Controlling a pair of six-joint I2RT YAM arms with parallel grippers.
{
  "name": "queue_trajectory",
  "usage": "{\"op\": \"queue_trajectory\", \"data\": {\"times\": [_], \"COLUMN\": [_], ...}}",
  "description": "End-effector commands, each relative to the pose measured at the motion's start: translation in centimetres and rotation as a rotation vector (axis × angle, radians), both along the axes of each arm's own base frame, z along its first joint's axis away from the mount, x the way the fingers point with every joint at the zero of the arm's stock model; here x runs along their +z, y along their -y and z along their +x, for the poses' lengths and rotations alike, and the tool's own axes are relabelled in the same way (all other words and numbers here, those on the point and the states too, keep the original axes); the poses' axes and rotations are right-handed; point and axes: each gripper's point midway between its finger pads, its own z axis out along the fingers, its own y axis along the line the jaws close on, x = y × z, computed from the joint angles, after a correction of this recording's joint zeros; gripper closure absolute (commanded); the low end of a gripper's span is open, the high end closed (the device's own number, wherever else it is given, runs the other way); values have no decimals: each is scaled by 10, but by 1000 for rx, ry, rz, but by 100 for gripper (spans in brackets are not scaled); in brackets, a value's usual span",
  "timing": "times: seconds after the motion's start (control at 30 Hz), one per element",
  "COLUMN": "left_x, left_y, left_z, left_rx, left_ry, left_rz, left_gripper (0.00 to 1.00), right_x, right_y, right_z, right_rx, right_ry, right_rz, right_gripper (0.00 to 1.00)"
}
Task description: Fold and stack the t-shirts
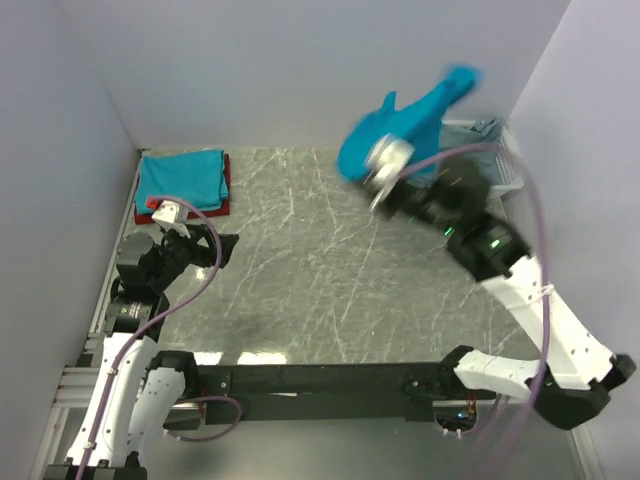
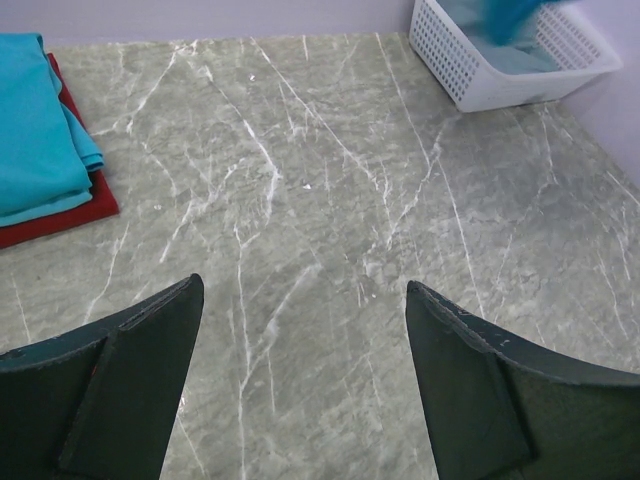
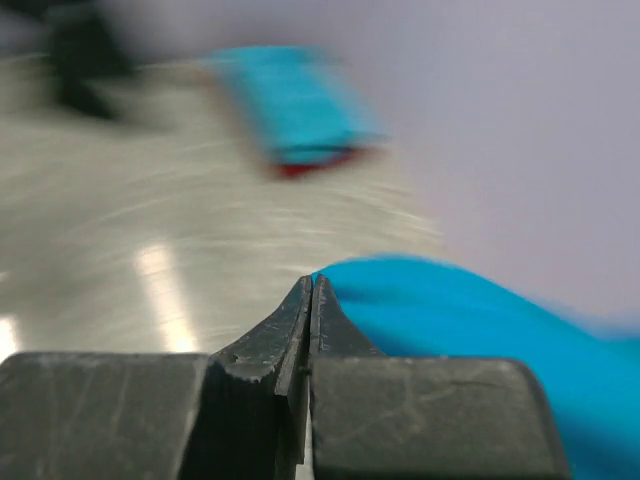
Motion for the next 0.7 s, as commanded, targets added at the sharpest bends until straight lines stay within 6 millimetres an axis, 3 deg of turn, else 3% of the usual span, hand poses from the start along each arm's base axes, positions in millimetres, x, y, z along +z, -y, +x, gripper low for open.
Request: {"op": "queue_trajectory", "data": {"times": [0.0,0.03,0.07,0.1,0.13,0.23,0.27,0.33,0.37,0.47,0.57,0.6,0.63,0.67], "left_x": [13,13,12,11,13,13,14,14,13,13,12,11,11,11], "left_y": [2,3,3,3,2,1,1,2,3,5,7,7,7,7], "left_z": [1,1,1,0,0,-1,-1,-1,-1,-2,-1,-1,-1,0], "left_rx": [-16,-21,-20,-18,-15,-9,-9,-14,-21,-35,-42,-42,-42,-44], "left_ry": [51,52,47,44,49,56,60,59,54,53,47,46,46,45], "left_rz": [8,9,9,10,11,12,11,11,10,7,7,7,7,8], "left_gripper": [13,12,13,13,12,12,12,12,12,12,12,12,12,12], "right_x": [-95,-91,-97,-90,-63,-24,-33,-46,-66,-113,-154,-168,-177,-203], "right_y": [-64,-73,-75,-75,-79,-49,-21,5,34,38,14,9,12,16], "right_z": [-90,-107,-105,-98,-86,-5,39,86,118,143,136,135,139,143], "right_rx": [397,486,484,452,404,15,-155,-317,-450,-465,-335,-354,-387,-416], "right_ry": [-126,-130,-153,-137,-73,-47,-106,-140,-184,-272,-394,-412,-423,-469], "right_rz": [-273,-269,-297,-290,-241,-101,-60,16,37,7,-59,-111,-162,-213], "right_gripper": [100,100,100,100,100,100,100,100,100,100,99,81,76,72]}}
